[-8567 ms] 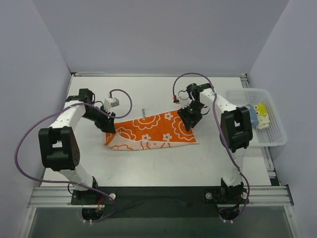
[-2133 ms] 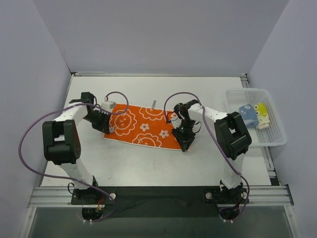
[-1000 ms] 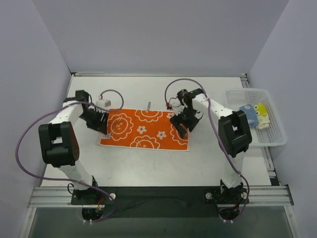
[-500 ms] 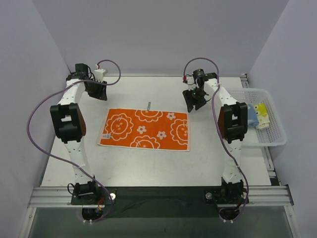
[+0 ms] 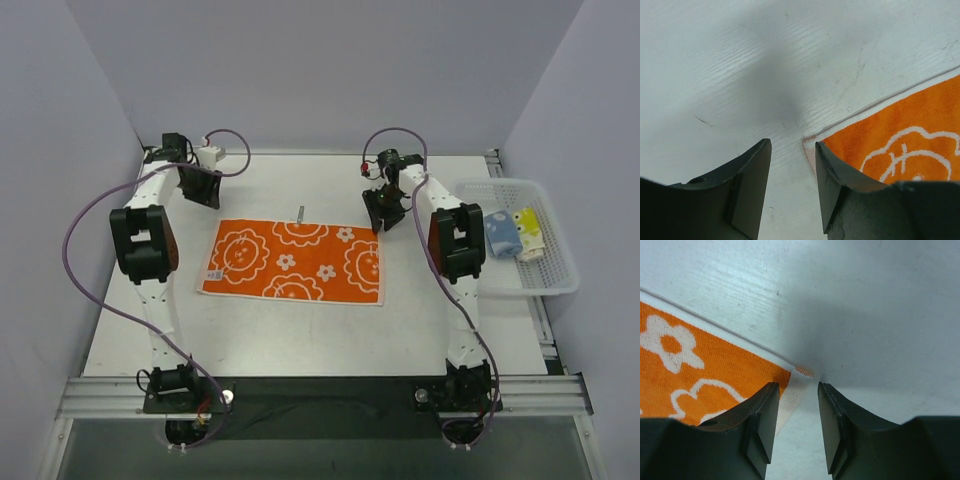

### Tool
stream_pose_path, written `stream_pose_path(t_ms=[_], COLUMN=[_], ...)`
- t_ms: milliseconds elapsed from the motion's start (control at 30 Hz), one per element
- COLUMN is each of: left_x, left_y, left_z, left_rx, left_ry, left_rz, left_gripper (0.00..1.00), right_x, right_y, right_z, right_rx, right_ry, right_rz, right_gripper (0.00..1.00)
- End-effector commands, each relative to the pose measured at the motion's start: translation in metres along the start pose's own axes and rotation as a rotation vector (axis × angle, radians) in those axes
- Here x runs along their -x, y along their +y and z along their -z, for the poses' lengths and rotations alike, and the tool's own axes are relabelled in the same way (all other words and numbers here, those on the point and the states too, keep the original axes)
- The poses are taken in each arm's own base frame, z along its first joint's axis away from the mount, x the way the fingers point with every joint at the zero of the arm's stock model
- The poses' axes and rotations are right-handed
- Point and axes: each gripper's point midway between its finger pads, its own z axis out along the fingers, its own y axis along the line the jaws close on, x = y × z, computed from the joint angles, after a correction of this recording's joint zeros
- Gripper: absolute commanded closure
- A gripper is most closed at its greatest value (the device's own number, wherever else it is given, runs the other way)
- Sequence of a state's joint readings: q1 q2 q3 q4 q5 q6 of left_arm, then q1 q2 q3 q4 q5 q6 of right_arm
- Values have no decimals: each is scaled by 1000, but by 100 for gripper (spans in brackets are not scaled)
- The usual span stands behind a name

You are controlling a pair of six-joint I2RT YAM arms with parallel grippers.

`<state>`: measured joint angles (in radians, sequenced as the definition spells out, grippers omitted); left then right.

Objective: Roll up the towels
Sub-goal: Fold the towel

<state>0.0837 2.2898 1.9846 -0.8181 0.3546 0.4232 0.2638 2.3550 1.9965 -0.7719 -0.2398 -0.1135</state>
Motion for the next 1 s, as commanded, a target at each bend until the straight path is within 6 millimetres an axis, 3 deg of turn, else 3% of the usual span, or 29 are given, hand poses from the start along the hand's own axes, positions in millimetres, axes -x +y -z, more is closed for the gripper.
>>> stream_pose_path(t_ms=[0, 167, 467, 567, 967], left_x=[11, 10, 3, 6, -14], left_y=[2, 0, -2, -6, -27], left_z=[2, -3, -16, -20, -18], left_rx=[10, 5, -13, -22, -106], left_ry=[-17, -9, 17, 18, 97], left_rz=[-37, -44, -34, -40, -25], left_gripper=[49, 48, 52, 51, 52], right_x=[1, -1, -2, -2, -2], right_y=[4, 0, 2, 7, 4], right_z=[-6, -14, -12, -10, -5], right_rx=[-31, -67, -44, -28, -45], right_ry=[25, 41, 37, 34, 30], right_rz=[11, 15, 22, 28, 38], right_gripper=[64, 69, 100, 100, 100])
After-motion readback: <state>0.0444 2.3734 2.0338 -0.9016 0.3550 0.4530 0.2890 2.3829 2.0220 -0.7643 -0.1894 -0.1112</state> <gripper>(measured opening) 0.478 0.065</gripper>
